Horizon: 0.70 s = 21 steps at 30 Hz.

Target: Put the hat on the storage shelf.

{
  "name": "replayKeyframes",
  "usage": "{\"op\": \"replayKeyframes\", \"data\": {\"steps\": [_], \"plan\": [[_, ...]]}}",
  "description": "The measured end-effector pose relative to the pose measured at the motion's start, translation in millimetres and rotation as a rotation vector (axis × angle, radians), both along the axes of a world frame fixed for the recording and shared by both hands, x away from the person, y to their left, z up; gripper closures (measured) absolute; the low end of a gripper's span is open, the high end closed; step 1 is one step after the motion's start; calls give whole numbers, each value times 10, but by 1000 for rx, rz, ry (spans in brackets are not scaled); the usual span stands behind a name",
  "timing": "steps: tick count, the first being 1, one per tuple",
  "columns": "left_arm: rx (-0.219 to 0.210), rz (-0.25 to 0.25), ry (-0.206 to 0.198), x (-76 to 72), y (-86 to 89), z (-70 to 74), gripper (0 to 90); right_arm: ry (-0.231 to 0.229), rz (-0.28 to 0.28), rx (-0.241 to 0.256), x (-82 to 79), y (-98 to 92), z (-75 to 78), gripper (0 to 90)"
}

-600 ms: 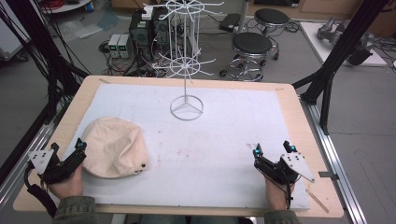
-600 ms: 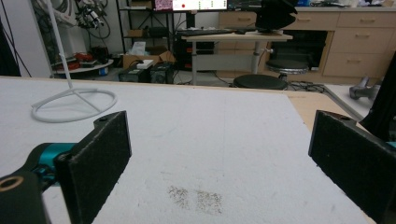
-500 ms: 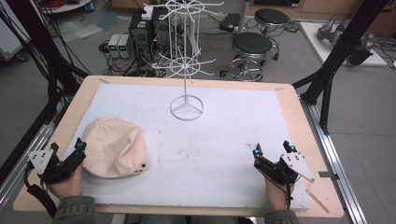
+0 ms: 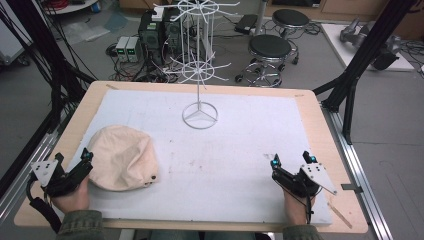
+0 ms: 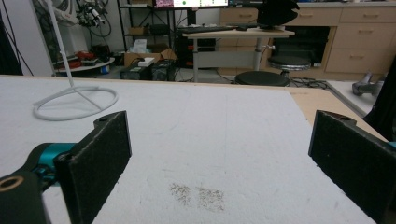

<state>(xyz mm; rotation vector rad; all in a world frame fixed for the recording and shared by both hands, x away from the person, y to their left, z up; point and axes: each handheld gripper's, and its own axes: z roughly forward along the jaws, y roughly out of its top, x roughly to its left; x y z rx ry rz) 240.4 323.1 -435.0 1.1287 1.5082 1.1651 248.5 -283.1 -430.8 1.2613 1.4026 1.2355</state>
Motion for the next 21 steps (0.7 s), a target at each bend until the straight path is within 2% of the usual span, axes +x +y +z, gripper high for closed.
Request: {"op": "replayKeyframes", "data": {"steps": [9,11,21], "plan": [[5,7,-9,3,19,20,222,3,-1,4,12,0,-3,48],[-7,4,-1,16,25,28,222,10,1,6,14,7,-5,49],[-4,2,6,96,35,46,222,20,12,4,38,15,-16,48]]}}
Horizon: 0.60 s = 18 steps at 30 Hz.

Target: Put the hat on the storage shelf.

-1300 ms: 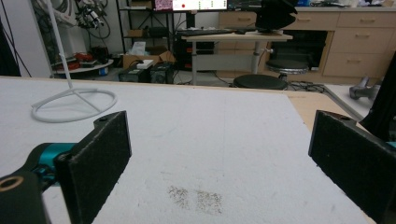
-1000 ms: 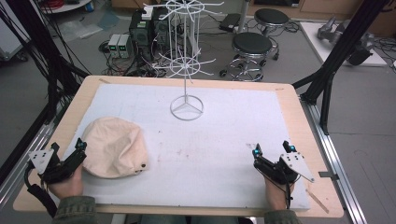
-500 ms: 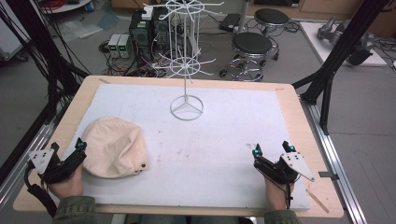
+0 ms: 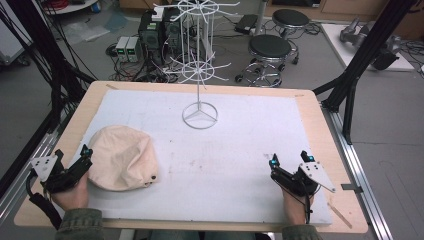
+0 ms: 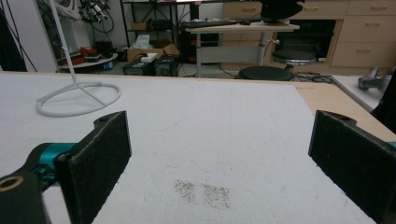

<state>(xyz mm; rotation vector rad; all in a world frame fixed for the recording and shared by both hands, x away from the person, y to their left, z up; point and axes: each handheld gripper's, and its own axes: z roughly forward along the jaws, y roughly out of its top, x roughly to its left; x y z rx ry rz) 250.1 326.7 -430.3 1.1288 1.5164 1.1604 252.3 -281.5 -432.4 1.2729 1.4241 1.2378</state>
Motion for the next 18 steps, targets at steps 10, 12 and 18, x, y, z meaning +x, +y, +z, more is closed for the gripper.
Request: {"op": "replayKeyframes", "data": {"steps": [10,12,18], "plan": [[-19,-42,56,199,47,-6,221,6,5,0,8,5,-6,48],[-26,-48,67,222,60,-8,221,6,5,3,9,6,-5,49],[-35,-59,98,269,83,-17,219,10,12,5,14,12,-9,49]]}}
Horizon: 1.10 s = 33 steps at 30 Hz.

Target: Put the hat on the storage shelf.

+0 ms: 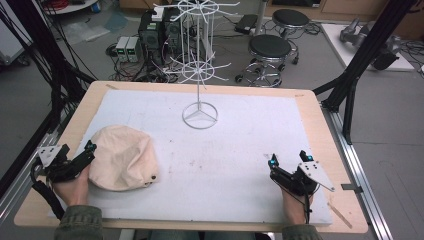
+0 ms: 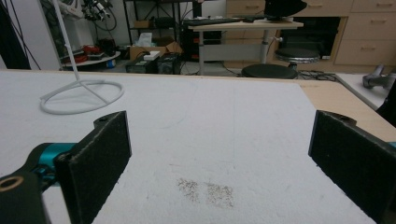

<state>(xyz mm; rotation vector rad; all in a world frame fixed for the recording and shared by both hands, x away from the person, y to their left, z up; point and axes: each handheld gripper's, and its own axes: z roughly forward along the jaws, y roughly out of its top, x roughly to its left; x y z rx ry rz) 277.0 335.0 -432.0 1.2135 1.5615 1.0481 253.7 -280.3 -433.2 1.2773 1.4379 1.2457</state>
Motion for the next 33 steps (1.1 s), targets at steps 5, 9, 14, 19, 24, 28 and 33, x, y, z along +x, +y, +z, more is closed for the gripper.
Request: {"op": "replayKeyframes", "data": {"steps": [5,9,14,19,24,28,33], "plan": [[5,-3,10,33,-5,0,219,1,1,1,2,0,-1,49],[8,-15,33,79,-20,-12,218,1,2,-3,2,1,-1,49],[10,-35,66,135,-42,-35,218,0,2,0,2,1,-1,49],[13,-54,102,164,-57,-50,218,0,4,-2,3,1,-2,48],[4,-58,133,178,-52,-51,219,10,8,5,0,7,-2,49],[-1,-67,165,192,-52,-57,220,8,10,1,3,7,-4,49],[0,-74,197,209,-61,-60,222,9,9,6,4,6,-4,48]]}}
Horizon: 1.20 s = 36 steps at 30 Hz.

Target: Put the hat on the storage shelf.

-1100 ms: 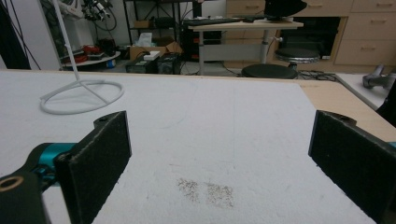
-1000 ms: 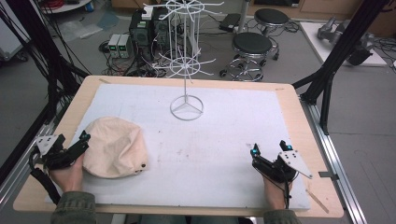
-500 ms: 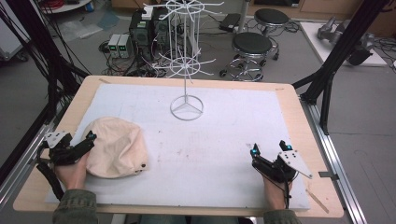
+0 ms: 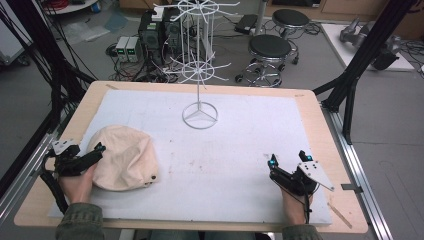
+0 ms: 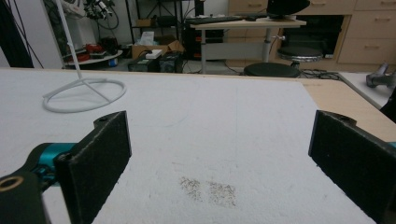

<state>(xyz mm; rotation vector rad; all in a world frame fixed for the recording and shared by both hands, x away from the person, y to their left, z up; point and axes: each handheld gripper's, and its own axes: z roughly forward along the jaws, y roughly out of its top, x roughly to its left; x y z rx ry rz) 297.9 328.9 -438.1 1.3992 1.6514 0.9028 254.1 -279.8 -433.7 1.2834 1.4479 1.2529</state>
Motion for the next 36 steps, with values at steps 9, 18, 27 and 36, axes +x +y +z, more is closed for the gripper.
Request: {"op": "replayKeyframes", "data": {"steps": [9,18,27,36], "plan": [[0,-9,85,44,-6,-39,221,4,6,-5,5,-2,-3,48],[-32,-25,189,106,-9,-86,217,9,17,-8,13,4,-9,49],[-29,-36,250,143,-35,-83,224,12,17,-3,8,5,-7,48],[18,-11,273,161,-116,-69,308,9,18,9,10,0,-7,49]]}}
